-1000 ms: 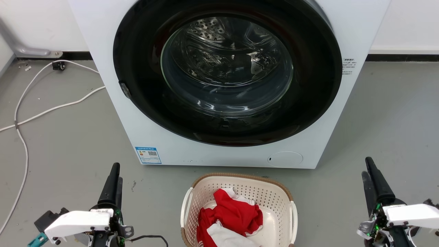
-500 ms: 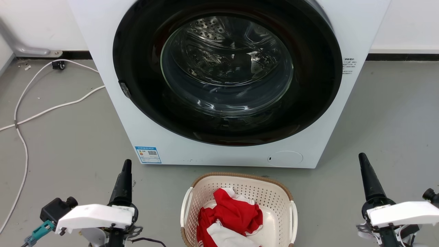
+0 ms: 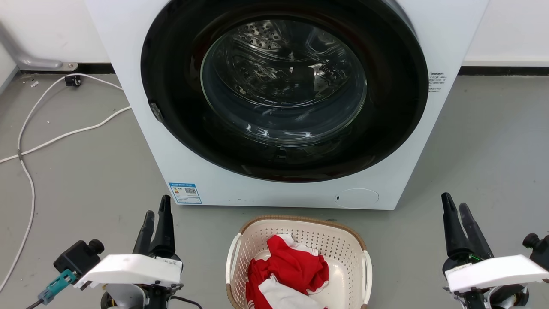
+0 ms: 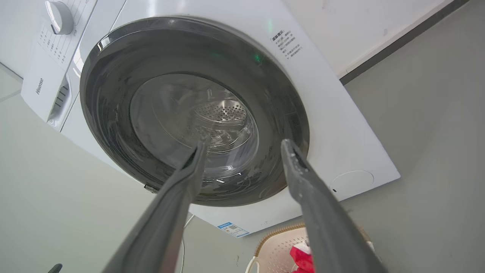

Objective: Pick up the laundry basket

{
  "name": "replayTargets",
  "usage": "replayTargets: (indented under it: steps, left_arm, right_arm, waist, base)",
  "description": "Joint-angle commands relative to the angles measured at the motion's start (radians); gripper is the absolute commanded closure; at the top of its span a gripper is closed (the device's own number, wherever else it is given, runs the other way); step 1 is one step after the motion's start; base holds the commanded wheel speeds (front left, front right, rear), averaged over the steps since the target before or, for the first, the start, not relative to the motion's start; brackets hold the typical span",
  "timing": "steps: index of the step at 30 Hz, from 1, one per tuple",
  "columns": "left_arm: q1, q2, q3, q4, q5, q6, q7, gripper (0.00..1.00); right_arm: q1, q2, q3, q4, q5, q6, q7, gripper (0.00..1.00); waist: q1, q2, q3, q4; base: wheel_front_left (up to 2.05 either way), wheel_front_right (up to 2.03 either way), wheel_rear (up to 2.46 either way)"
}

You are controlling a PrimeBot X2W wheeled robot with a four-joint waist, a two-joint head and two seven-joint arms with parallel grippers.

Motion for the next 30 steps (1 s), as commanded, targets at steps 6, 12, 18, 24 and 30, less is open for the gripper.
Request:
replayTargets:
  steps: [6, 12, 18, 24, 30]
  left_arm:
    - [0.005, 0.003, -0.013, -0.032, 0.099, 0.006, -0.028, 0.00]
    - [0.011, 0.003, -0.021, -0.043, 0.158, -0.001, -0.044, 0.00]
    - [0.021, 0.003, -0.028, -0.048, 0.230, 0.000, -0.062, 0.00]
    - [0.026, 0.003, -0.037, -0.050, 0.303, 0.009, -0.079, 0.00]
    - [0.033, 0.003, -0.046, -0.055, 0.371, 0.019, -0.095, 0.00]
  right_arm:
    - [0.005, -0.004, 0.009, -0.040, -0.113, 0.000, -0.028, 0.00]
    - [0.012, -0.005, 0.015, -0.053, -0.177, 0.000, -0.043, 0.00]
    - [0.025, -0.005, 0.024, -0.067, -0.252, 0.000, -0.061, 0.00]
    - [0.033, -0.005, 0.030, -0.077, -0.325, 0.000, -0.078, 0.00]
    - [0.042, -0.006, 0.027, -0.083, -0.387, 0.000, -0.094, 0.00]
  waist:
    - [0.0000, 0.0000, 0.001, 0.001]
    - [0.0000, 0.0000, 0.002, 0.002]
    - [0.0000, 0.0000, 0.003, 0.003]
    - [0.0000, 0.0000, 0.005, 0.004]
    - [0.0000, 0.0000, 0.006, 0.005]
  base:
    - [0.00, 0.00, 0.00]
    - [0.00, 0.00, 0.00]
    - [0.00, 0.00, 0.00]
    - [0.00, 0.00, 0.00]
    - [0.00, 0.00, 0.00]
